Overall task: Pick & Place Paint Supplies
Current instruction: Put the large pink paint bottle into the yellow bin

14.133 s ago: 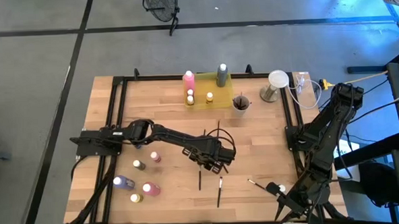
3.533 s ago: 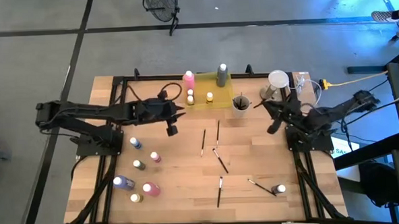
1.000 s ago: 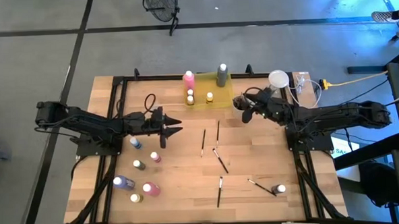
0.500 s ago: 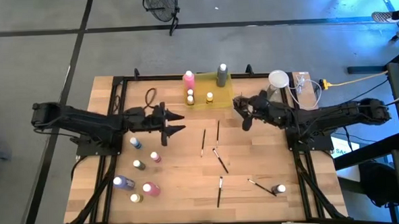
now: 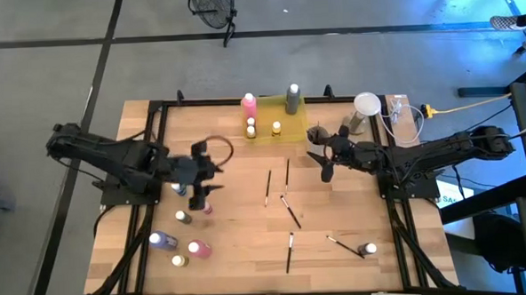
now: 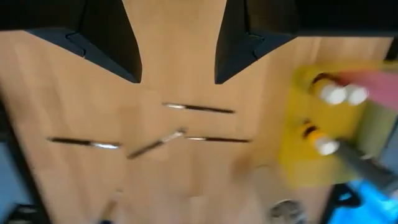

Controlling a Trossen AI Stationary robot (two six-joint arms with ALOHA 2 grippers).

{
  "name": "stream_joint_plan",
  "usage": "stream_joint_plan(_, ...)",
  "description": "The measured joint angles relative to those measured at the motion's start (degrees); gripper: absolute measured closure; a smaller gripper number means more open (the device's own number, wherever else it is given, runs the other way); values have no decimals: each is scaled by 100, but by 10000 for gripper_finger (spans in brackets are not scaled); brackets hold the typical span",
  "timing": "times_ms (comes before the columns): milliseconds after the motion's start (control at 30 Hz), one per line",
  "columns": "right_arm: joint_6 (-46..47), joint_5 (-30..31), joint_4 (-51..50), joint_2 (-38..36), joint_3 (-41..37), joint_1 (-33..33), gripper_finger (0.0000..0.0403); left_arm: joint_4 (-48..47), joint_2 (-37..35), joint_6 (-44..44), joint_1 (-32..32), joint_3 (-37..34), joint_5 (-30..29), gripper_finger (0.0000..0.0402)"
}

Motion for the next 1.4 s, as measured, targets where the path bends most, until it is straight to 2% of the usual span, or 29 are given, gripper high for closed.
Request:
stream_joint_plan(100,-12,-15,-35,0,0,58,157,-78,39,-89,-516,142,9,204)
stream_joint_plan(200,-12,-124,-30,0,0,121,157,-155,52,-622,-1016,142,18,204)
stream_joint_plan(467,-12,-137,17,0,0,203,157,-463,141,-3268,-2197,142,24,204)
stream_joint_plan(567,15,-137,73,0,0,203,158,-459,267,-4175,-2491,142,26,204)
stream_joint_plan(633,59,-157,157,0,0,203,158,-462,377,-5118,-2598,142,31,204)
stream_joint_plan(733,75,-193,299,0,0,203,158,-464,528,-6446,-2664,143,316,204)
stream_joint_plan(833,74,-308,456,0,0,203,158,-531,721,-7118,-2664,142,809,204)
stream_joint_plan(967,75,-501,616,0,0,203,158,-614,940,-7326,-2634,142,1413,204)
stream_joint_plan(1067,74,-611,710,0,0,203,158,-662,1069,-6811,-2603,142,1681,208)
stream_joint_plan(1200,101,-609,715,0,0,257,158,-678,1157,-6033,-2603,142,1650,213)
stream_joint_plan(1400,94,-607,799,0,0,391,158,-1016,1216,-5521,-2592,142,1460,223)
